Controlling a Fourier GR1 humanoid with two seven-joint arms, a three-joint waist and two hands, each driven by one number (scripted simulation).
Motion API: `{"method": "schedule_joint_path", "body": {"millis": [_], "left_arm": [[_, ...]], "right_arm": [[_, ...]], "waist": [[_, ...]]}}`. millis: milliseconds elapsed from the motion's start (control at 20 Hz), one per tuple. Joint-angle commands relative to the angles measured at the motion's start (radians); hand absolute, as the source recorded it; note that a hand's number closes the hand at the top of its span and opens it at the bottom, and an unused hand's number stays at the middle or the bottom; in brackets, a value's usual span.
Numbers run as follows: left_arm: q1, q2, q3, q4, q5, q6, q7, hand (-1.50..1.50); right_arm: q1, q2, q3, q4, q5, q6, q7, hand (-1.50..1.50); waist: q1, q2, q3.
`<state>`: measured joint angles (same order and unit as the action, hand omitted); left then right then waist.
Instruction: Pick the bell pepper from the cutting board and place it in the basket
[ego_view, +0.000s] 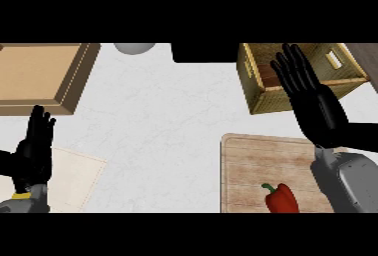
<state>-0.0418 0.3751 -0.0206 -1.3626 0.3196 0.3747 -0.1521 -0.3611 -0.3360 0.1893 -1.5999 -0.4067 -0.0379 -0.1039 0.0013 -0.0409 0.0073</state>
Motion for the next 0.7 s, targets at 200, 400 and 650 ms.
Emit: {"method": "schedule_joint_path", "body": {"millis": [200, 400, 650], "left_arm": [[0.073, -0.025, -0.166, 0.101, -0.023, -0.111, 0.165, 0.0], [0.089, 0.001, -0.207, 0.108, -0.012, -0.168, 0.267, 0.0], [0.137, 0.014, -0.21, 0.048, 0.0, -0.181, 0.31, 0.0]], "right_arm": [[-0.044, 0.02, 0.181, -0.088, -0.151, 0.318, 0.062, 1.5], [0.017, 0.026, 0.435, -0.201, -0.083, 0.488, 0.033, 1.5], [0.171, -0.059, 0.539, -0.412, 0.229, 0.333, 0.044, -1.5]], "waist": [[0.005, 0.052, -0.007], [-0.003, 0.041, -0.005], [-0.038, 0.024, -0.007]]}}
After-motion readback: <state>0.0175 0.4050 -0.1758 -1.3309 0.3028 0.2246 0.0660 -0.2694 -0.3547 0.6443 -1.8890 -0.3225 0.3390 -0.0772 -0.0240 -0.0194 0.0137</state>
